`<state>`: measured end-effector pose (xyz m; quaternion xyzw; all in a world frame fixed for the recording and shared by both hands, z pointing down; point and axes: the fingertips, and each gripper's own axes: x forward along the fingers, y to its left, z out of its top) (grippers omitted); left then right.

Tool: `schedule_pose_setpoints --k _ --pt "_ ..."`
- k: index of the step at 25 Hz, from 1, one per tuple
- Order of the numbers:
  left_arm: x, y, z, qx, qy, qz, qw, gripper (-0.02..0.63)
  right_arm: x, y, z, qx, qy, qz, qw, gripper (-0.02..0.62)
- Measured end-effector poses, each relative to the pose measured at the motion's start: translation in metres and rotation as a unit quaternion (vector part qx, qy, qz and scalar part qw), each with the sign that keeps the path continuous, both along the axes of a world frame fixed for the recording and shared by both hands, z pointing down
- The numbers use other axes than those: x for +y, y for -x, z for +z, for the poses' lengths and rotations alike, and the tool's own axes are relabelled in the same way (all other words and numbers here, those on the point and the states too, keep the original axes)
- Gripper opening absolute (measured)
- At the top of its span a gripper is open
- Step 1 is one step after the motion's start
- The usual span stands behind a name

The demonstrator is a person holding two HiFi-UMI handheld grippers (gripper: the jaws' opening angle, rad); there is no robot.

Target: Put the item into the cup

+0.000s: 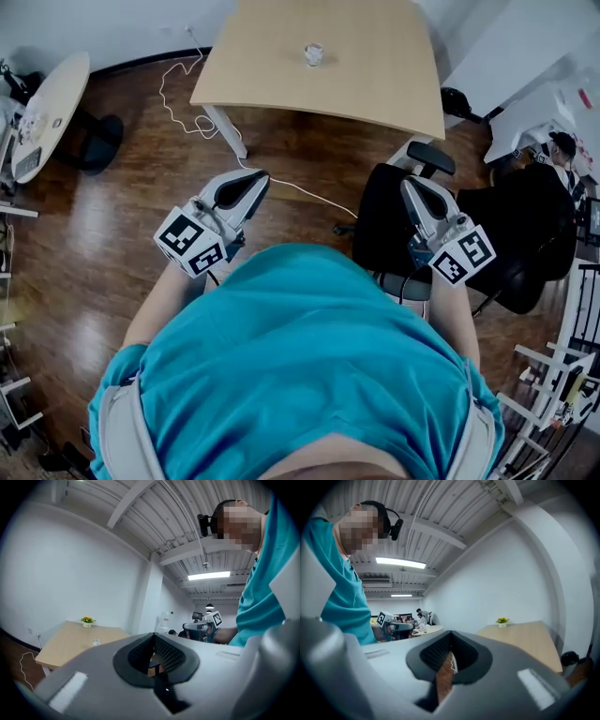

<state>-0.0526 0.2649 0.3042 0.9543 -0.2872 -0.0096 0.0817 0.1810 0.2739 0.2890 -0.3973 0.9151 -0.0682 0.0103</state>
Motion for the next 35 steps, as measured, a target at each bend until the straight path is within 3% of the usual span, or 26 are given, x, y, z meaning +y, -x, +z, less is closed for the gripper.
schedule_pose_setpoints --k 9,20,35 --pt "-0.001 0.055 -0.017 0.014 -0.016 -0.005 0.9998 0.002 0.005 0.034 0.010 -0.092 0.048 0.043 0.994 0.000" --pt "0.011 0.051 -0.010 0.016 -0.017 0.011 0.9997 0.002 0.013 0.058 0.014 -0.037 0.044 0.026 0.998 0.000" --pt "0.016 0.051 -0.011 0.016 -0.016 0.002 0.9997 0.002 0.014 0.056 0.011 -0.023 0.034 0.014 0.999 0.000"
